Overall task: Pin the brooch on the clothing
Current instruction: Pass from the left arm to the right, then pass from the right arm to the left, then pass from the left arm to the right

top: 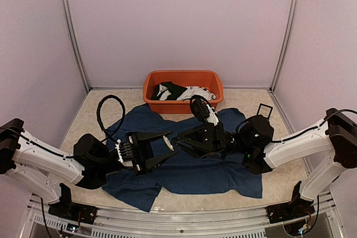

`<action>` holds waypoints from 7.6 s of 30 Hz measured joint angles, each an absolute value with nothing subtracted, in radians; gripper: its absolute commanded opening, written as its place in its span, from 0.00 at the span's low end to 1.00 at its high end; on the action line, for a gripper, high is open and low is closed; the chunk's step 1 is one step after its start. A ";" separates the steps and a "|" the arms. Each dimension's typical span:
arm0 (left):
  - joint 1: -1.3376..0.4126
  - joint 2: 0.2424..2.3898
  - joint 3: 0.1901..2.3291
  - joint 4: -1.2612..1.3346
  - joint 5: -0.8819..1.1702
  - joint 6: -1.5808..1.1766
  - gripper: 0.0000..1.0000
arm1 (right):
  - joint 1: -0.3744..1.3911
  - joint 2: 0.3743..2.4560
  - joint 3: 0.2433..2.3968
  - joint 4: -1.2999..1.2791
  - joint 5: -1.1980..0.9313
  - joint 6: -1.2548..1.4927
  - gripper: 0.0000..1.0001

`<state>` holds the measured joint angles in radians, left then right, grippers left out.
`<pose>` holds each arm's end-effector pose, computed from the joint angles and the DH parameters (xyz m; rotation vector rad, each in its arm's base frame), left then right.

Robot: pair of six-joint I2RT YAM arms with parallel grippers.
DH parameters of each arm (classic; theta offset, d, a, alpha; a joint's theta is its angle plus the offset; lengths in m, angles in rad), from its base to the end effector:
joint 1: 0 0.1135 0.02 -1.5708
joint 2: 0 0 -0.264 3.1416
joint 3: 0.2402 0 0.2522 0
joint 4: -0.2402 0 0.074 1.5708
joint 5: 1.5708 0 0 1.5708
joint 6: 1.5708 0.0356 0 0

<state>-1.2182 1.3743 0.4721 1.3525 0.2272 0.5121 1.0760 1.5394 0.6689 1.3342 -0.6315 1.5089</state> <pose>0.0841 -0.2517 0.2647 1.0072 0.5844 -0.7541 0.1274 0.2805 0.2747 -0.4546 1.6439 2.4814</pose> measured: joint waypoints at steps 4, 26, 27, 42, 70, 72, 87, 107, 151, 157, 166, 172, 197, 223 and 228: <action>-1.218 1.377 0.474 1.353 0.228 0.519 0.38 | 1.084 1.562 0.684 1.335 -0.650 1.512 0.36; -1.219 1.402 0.479 1.360 0.227 0.532 0.57 | 1.099 1.607 0.724 1.334 -0.688 1.538 0.23; -1.219 1.405 0.479 1.359 0.224 0.532 0.60 | 1.100 1.607 0.723 1.334 -0.688 1.538 0.22; -1.218 1.414 0.477 1.354 0.160 0.532 0.68 | 1.100 1.607 0.716 1.335 -0.673 1.533 0.08; -1.268 1.055 0.739 0.451 -0.138 0.153 0.99 | 1.019 1.071 0.906 0.311 -0.436 0.591 0.00; -1.257 1.040 0.840 0.274 -0.158 0.089 0.99 | 1.019 1.073 0.909 0.185 -0.393 0.514 0.00; -0.970 1.098 1.056 -0.397 0.157 -0.122 0.99 | 1.011 1.225 0.951 -0.130 -0.382 0.280 0.00; -0.970 1.159 1.077 -0.512 0.438 -0.045 0.74 | 1.004 1.363 1.003 0.019 -0.661 0.347 0.00; -0.965 1.187 1.034 -0.371 0.576 -0.127 0.00 | 1.039 1.425 1.018 0.193 -0.670 0.387 0.00; -0.963 1.172 1.012 -0.344 0.580 -0.129 0.00 | 1.040 1.425 1.018 0.194 -0.666 0.387 0.18; -0.963 1.137 0.992 -0.336 0.591 -0.129 0.00 | 1.031 1.375 1.010 0.206 -0.635 0.391 0.27; -0.963 1.136 0.992 -0.328 0.596 -0.130 0.00 | 1.030 1.367 1.010 0.217 -0.619 0.396 0.27; -0.961 1.136 0.988 -0.328 0.595 -0.131 0.00 | 1.032 1.410 1.017 0.208 -0.650 0.397 0.15; -0.962 1.081 0.988 -0.351 0.470 -0.065 0.86 | 1.039 1.411 1.021 0.131 -0.683 0.436 0.00; -1.003 1.112 0.990 -0.384 0.402 -0.031 0.86 | 1.039 1.429 1.024 0.125 -0.705 0.474 0.00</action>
<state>-1.0027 1.1122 0.9901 -0.3840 0.4023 -0.0311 1.0386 1.4292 1.0241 0.1253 -0.7048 0.4740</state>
